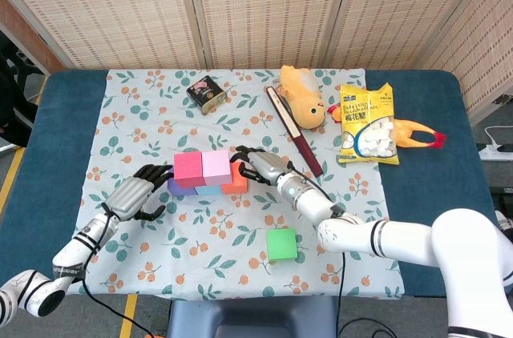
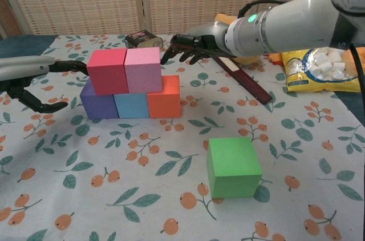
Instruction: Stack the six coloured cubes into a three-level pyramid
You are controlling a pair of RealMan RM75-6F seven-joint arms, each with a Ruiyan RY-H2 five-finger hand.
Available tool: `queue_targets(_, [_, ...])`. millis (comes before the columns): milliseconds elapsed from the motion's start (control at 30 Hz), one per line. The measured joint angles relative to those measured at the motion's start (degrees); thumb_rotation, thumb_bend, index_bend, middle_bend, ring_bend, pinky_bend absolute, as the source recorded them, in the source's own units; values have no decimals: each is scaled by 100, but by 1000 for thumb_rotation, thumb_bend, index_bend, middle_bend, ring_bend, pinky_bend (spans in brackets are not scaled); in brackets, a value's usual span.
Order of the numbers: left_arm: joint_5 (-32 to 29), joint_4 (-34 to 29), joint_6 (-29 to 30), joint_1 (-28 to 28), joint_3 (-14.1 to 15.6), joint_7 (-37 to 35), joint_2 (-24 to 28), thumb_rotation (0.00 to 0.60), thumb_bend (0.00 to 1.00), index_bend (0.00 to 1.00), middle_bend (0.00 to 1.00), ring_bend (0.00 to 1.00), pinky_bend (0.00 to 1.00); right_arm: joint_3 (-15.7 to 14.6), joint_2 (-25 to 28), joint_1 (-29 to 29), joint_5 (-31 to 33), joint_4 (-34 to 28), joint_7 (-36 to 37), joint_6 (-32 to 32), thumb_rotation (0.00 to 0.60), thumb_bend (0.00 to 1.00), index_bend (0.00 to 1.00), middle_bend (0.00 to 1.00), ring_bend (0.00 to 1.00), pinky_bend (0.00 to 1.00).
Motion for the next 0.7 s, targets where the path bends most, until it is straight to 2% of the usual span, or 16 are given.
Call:
queue_targets(400, [-3, 14, 56, 55, 30, -47, 35, 497, 443, 121, 0, 0, 0, -17, 135, -47, 40, -160, -53, 112, 0, 753, 178, 0, 0, 0])
queue_targets(700, [-64, 18, 107, 81, -31, -145, 131, 500, 444, 122, 0, 0, 0, 61, 478, -211, 5, -475, 18, 242, 0, 753, 177, 0, 0, 0])
